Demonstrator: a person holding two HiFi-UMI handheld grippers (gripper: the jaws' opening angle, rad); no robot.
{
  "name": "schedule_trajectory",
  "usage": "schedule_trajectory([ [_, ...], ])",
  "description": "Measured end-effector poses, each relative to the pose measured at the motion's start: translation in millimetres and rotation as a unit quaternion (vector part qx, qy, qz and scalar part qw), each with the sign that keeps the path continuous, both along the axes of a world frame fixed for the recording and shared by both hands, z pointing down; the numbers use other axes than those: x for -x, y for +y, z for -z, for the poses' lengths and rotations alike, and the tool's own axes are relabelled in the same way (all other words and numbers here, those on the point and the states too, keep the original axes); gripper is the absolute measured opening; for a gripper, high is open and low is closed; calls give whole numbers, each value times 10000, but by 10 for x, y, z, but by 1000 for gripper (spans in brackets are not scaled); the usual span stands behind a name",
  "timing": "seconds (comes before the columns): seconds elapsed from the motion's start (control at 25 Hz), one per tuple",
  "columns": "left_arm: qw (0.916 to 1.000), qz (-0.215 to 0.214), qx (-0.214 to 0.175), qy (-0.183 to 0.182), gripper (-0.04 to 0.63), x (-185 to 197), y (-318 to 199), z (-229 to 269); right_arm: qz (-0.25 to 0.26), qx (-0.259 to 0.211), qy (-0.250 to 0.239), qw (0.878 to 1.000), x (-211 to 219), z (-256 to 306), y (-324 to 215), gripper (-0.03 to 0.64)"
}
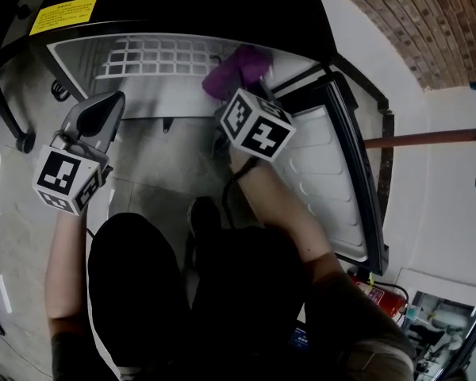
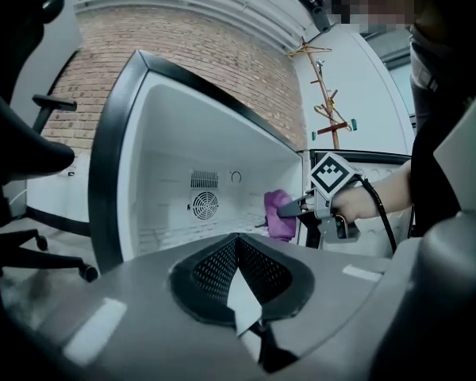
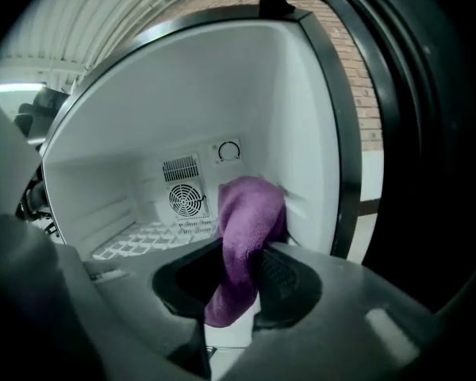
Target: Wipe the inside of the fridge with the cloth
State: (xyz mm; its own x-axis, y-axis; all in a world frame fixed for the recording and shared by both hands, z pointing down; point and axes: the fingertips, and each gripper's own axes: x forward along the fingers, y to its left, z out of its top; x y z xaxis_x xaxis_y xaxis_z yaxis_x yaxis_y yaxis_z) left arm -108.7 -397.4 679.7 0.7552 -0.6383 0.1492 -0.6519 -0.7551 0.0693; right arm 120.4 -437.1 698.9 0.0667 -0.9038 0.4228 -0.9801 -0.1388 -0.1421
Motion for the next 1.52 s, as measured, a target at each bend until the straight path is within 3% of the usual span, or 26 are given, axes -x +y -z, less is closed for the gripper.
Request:
schedule_trajectory([
  [0.12,9998,73,149,-108,17,130,85,-193,260,-191,246,9992,91,15,-6,86],
  [0.24,9997,82,225,-63,17,253,157,-306,1324,-683,375,9881,546,111,79,86],
  [0.36,9988,349,341,-39,17,452,194,-447,3001,-541,416,9514,1347,-109,262,86],
  [0.48,9974,575,426,-65,17,607,182,-593,3879,141,22,9216,1926,-589,455,87],
  [0.56,9967,681,430,-50,17,673,176,-638,4024,500,-143,9140,2115,-911,467,87],
  [0.68,9960,756,471,-71,17,764,214,-685,3922,614,-176,9176,2246,-1213,299,87],
  [0.88,9952,829,426,-293,17,962,241,-683,3848,43,155,9228,2475,-1242,-184,87],
  [1.12,9953,770,382,-438,17,1090,269,-718,3788,-432,97,9244,2716,-1214,-563,87],
  [1.36,9953,709,507,-429,17,1140,347,-813,3866,-210,405,9211,2785,-1489,-706,87],
  [1.52,9943,771,618,-395,17,1145,301,-877,4050,276,759,9108,2778,-1853,-721,87],
])
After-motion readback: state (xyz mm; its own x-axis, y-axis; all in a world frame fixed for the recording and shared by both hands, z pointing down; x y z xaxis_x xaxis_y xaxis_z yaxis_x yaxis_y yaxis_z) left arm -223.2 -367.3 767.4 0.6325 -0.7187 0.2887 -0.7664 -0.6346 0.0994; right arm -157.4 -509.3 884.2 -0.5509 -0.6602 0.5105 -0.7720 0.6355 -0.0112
